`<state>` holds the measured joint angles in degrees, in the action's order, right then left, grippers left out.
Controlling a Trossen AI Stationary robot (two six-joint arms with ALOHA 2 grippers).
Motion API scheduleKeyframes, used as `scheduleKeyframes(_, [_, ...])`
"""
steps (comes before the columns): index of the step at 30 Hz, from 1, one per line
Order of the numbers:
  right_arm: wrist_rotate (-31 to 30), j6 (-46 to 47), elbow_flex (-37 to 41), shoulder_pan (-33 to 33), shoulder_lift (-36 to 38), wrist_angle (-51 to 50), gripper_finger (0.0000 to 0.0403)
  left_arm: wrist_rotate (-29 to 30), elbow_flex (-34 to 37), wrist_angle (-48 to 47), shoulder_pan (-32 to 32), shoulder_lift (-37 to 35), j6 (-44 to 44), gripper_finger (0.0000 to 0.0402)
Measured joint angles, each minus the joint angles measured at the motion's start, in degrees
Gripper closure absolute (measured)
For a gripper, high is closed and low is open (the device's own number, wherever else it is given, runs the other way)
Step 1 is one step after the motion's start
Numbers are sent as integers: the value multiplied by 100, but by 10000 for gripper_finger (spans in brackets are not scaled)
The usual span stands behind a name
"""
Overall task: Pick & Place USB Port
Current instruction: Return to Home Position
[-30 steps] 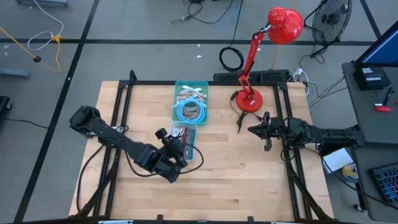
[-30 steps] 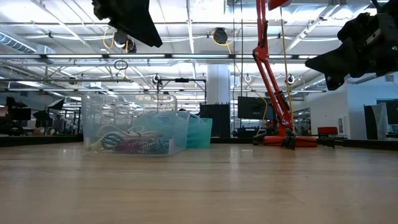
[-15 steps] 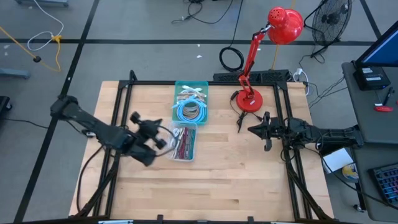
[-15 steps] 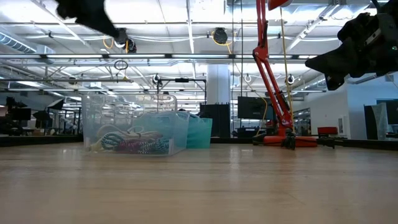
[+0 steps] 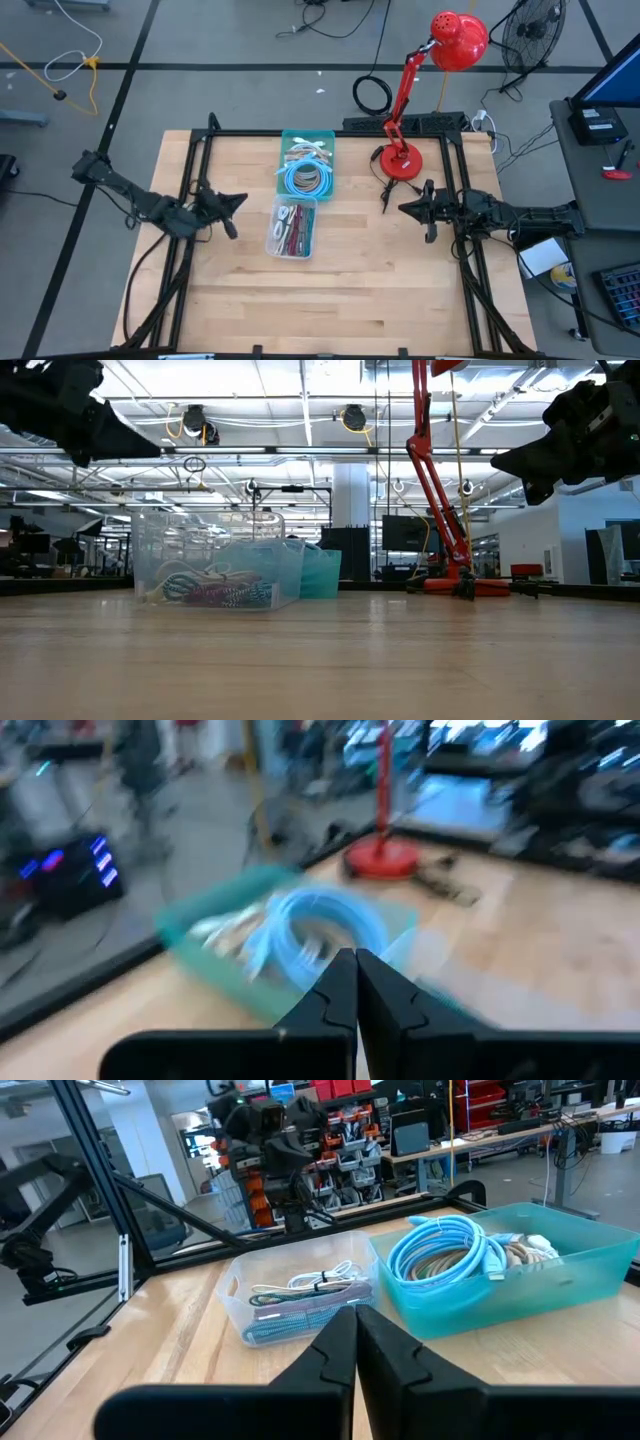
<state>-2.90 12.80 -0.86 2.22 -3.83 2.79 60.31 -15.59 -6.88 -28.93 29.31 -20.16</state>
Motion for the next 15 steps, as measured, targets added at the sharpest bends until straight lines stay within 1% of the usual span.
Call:
scheduleKeyframes(2, [0,0,0,0,0,0,401,-372,427,1099,114,-301,947,400])
scheduleKeyframes(3, [0,0,0,0,0,0,401,-663,611,1592,193,-411,1348,401])
scheduleKeyframes(5, [0,0,0,0,0,1,400,-1328,906,2418,377,-566,1944,401])
scheduleKeyframes(6, [0,0,0,0,0,0,399,-1605,1032,2668,485,-619,2117,401])
scheduleKeyframes(9, [0,0,0,0,0,2,399,-2026,1259,2991,863,-665,2279,401])
scheduleKeyframes(11, [0,0,0,0,2,0,401,-2362,1284,2899,1148,-663,2270,401])
scheduleKeyframes(15, [0,0,0,0,2,2,401,-3547,1286,2804,1809,-642,2260,401])
